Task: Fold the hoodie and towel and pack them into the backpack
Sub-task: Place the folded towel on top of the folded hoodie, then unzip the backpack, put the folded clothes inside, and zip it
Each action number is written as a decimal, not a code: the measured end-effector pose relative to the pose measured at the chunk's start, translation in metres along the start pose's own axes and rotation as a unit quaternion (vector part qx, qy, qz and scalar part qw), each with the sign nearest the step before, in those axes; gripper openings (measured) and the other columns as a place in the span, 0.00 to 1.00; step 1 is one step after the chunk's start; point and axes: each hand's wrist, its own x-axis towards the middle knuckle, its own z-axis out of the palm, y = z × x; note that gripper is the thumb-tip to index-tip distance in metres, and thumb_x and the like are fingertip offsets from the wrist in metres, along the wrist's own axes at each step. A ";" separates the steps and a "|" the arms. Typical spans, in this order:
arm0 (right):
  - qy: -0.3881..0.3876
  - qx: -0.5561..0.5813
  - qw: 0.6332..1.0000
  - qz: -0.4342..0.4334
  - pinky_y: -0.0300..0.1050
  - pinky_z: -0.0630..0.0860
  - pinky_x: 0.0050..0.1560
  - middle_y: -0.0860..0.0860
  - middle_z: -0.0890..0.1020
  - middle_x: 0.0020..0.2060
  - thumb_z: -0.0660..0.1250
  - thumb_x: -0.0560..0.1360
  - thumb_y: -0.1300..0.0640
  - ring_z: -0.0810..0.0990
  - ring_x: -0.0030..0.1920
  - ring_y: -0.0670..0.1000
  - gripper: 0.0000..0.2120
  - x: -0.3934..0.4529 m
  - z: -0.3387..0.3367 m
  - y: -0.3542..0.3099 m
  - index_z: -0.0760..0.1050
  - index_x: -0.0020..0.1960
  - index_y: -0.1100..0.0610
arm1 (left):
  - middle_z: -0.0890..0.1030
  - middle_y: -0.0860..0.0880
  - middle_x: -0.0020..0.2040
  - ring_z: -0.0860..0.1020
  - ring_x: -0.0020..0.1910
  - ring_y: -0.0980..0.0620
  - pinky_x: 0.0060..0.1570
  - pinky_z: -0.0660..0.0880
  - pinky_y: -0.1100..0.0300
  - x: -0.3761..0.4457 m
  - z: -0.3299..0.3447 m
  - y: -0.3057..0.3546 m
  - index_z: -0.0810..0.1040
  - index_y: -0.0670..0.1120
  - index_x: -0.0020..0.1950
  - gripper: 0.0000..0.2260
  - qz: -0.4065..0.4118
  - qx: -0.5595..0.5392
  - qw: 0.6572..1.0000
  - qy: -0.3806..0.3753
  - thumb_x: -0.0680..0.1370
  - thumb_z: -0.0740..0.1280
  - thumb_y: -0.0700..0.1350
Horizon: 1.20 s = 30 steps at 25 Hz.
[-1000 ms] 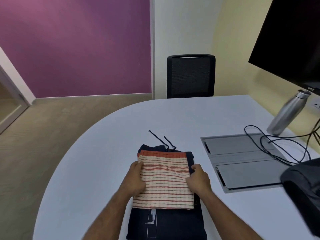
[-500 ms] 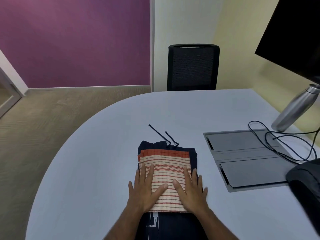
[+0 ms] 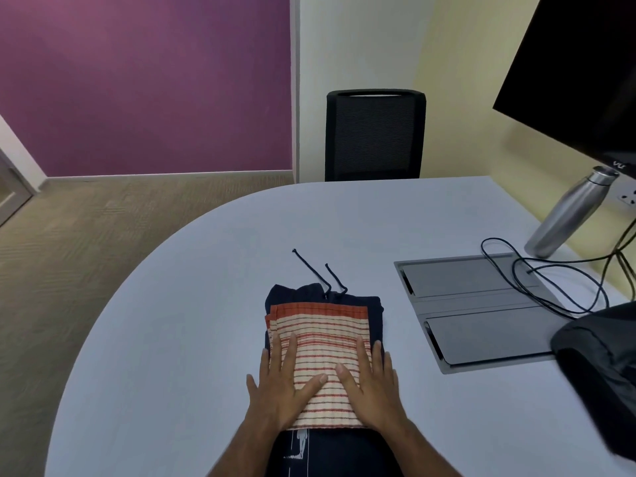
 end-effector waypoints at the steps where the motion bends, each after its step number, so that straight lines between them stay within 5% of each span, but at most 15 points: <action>1: -0.004 -0.001 1.000 0.000 0.61 0.37 0.76 0.52 0.34 0.79 0.26 0.58 0.18 0.34 0.78 0.56 0.51 -0.005 0.001 0.001 0.30 0.77 0.40 | 0.25 0.55 0.73 0.37 0.80 0.47 0.74 0.42 0.33 -0.005 0.002 -0.001 0.22 0.64 0.68 0.49 -0.004 0.001 1.000 -0.003 0.53 0.30 0.85; 7: -0.009 -0.013 1.000 -0.017 0.63 0.39 0.76 0.52 0.39 0.80 0.28 0.58 0.17 0.38 0.79 0.56 0.54 -0.020 -0.019 0.006 0.34 0.79 0.42 | 0.34 0.51 0.80 0.38 0.80 0.47 0.73 0.38 0.34 -0.022 0.001 0.004 0.32 0.57 0.79 0.53 -0.005 0.051 0.998 0.029 0.58 0.30 0.83; 10: 0.069 0.012 0.997 -0.027 0.59 0.42 0.78 0.51 0.45 0.80 0.33 0.65 0.19 0.42 0.80 0.53 0.50 -0.038 -0.040 0.024 0.40 0.80 0.44 | 0.45 0.50 0.82 0.41 0.80 0.48 0.73 0.34 0.40 -0.031 -0.010 0.019 0.45 0.53 0.82 0.50 0.060 0.098 0.986 0.118 0.65 0.30 0.78; 13: 0.136 0.006 0.991 -0.016 0.54 0.46 0.79 0.51 0.50 0.80 0.36 0.69 0.22 0.45 0.80 0.52 0.46 -0.066 -0.071 0.057 0.44 0.80 0.46 | 0.52 0.50 0.82 0.47 0.80 0.49 0.77 0.41 0.44 -0.043 -0.013 0.057 0.51 0.52 0.81 0.48 0.131 0.080 0.978 0.143 0.68 0.32 0.77; 22: 0.293 -0.015 0.947 0.131 0.55 0.53 0.77 0.57 0.60 0.77 0.48 0.75 0.31 0.55 0.78 0.57 0.40 -0.157 -0.186 0.226 0.57 0.79 0.55 | 0.57 0.51 0.80 0.51 0.80 0.49 0.78 0.49 0.49 -0.080 0.052 0.232 0.55 0.50 0.80 0.33 0.337 0.068 0.935 0.085 0.80 0.54 0.65; 30: 0.332 0.007 0.913 0.238 0.61 0.67 0.70 0.57 0.72 0.71 0.48 0.75 0.29 0.68 0.71 0.59 0.41 -0.220 -0.289 0.434 0.63 0.75 0.59 | 0.73 0.49 0.72 0.70 0.72 0.44 0.68 0.70 0.44 -0.116 0.152 0.396 0.68 0.50 0.73 0.30 0.460 0.132 0.878 0.008 0.74 0.59 0.62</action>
